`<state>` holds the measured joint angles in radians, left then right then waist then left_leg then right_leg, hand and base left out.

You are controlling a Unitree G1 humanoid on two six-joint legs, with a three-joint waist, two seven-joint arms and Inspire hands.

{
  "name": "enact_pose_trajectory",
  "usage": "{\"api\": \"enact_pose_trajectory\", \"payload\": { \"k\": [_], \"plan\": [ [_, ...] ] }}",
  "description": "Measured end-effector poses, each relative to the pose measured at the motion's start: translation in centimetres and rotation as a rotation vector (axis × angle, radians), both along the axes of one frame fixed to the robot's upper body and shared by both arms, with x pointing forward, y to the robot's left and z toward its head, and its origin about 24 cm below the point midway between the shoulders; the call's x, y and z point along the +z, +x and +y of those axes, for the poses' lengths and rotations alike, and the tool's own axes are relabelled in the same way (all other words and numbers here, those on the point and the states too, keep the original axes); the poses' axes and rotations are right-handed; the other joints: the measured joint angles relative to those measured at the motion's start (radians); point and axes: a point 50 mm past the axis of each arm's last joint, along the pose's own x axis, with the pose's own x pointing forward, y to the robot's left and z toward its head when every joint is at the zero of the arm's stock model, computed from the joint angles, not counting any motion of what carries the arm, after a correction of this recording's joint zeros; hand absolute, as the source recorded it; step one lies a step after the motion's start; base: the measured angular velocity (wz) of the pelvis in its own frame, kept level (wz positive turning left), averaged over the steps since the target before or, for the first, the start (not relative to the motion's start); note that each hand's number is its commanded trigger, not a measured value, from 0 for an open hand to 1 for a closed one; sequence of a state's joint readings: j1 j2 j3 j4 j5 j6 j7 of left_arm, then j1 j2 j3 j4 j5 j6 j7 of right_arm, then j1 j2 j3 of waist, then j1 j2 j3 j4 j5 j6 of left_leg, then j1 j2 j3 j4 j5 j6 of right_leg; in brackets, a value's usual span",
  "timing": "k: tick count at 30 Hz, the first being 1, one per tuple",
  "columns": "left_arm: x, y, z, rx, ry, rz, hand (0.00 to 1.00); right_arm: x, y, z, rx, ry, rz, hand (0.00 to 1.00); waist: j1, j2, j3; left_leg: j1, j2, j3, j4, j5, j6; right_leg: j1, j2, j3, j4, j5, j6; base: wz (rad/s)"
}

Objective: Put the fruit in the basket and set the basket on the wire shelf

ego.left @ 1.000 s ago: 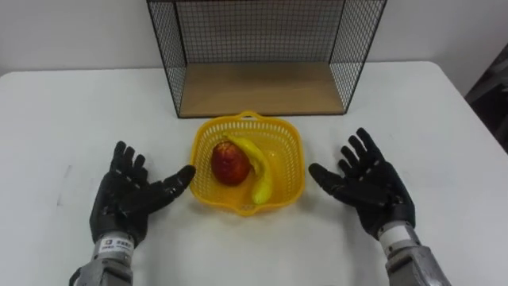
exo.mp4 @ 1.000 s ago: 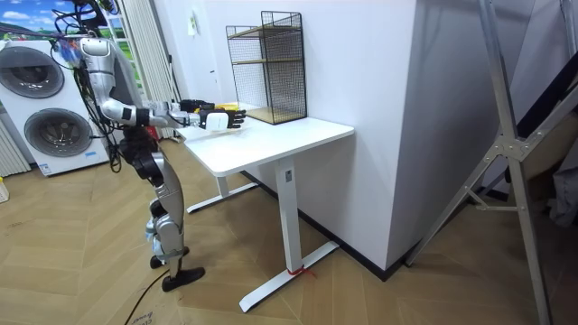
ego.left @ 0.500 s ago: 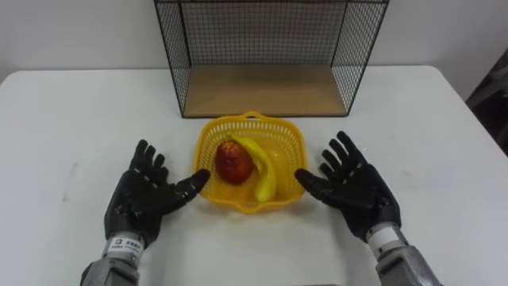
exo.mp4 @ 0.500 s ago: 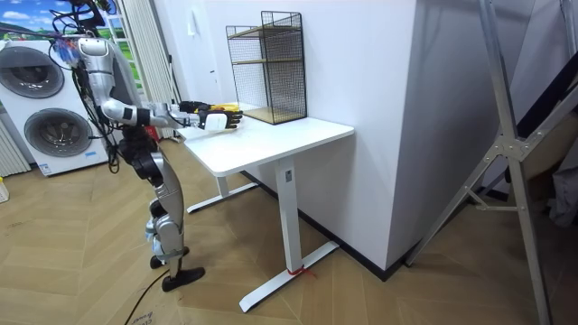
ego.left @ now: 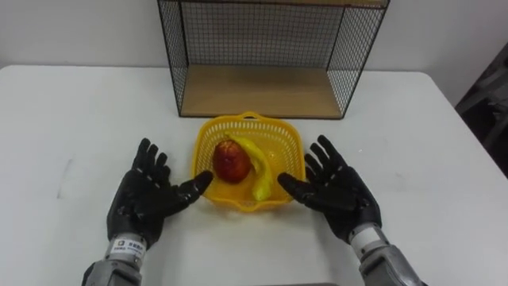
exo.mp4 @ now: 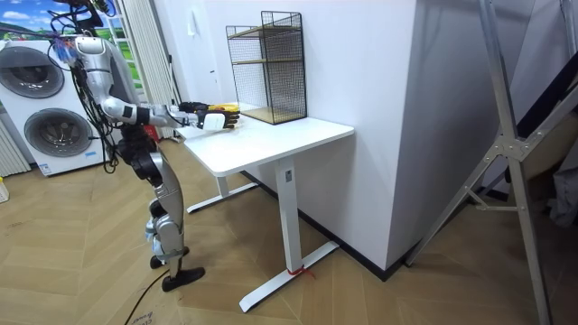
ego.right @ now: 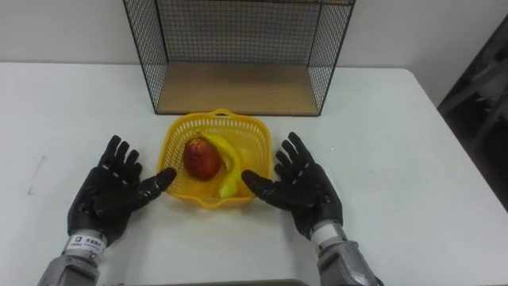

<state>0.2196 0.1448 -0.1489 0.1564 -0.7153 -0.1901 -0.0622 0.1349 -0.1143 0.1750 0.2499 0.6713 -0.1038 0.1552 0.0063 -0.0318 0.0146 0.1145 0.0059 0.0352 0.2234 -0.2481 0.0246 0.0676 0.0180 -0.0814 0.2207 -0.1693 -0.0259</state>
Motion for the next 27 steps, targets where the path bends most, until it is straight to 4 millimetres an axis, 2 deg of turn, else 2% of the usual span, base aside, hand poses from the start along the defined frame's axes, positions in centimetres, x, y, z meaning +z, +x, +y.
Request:
{"api": "enact_pose_trajectory", "payload": {
  "k": [8, 13, 16, 27],
  "plan": [
    [-0.1, 0.0, -1.3, -0.066, -0.022, -0.007, 0.00, 0.0, 0.2, 0.3, 0.013, 0.004, -0.008, 0.00, -0.004, 0.001, -0.0001, -0.001, -0.001, 0.000, -0.001, 0.000, 0.000, -0.002, -0.001, 0.000, 0.001, 0.000, 0.000, 0.00],
    [-0.1, 0.2, -4.8, -0.229, -0.068, -0.006, 0.00, 0.2, 0.5, 1.7, 0.064, 0.017, -0.015, 0.00, -0.014, -0.004, -0.0003, 0.001, 0.000, 0.001, 0.001, 0.000, 0.000, -0.004, -0.001, -0.001, 0.000, 0.000, 0.000, 0.00],
    [-0.1, 0.2, -4.7, -0.226, -0.067, -0.008, 0.00, 0.2, 0.7, 1.7, 0.069, 0.017, -0.018, 0.00, -0.027, -0.003, 0.0004, -0.002, 0.000, 0.004, 0.001, 0.000, 0.000, -0.015, -0.001, 0.000, 0.001, 0.000, 0.000, -0.03],
    [0.3, 0.6, -4.9, -0.233, -0.067, -0.026, 0.00, 0.4, 0.8, 1.9, 0.058, 0.027, -0.029, 0.00, -0.030, 0.003, 0.0043, -0.005, 0.000, 0.012, 0.000, 0.000, 0.000, -0.017, 0.000, 0.008, 0.002, 0.000, 0.000, -0.02]
  ]
}}
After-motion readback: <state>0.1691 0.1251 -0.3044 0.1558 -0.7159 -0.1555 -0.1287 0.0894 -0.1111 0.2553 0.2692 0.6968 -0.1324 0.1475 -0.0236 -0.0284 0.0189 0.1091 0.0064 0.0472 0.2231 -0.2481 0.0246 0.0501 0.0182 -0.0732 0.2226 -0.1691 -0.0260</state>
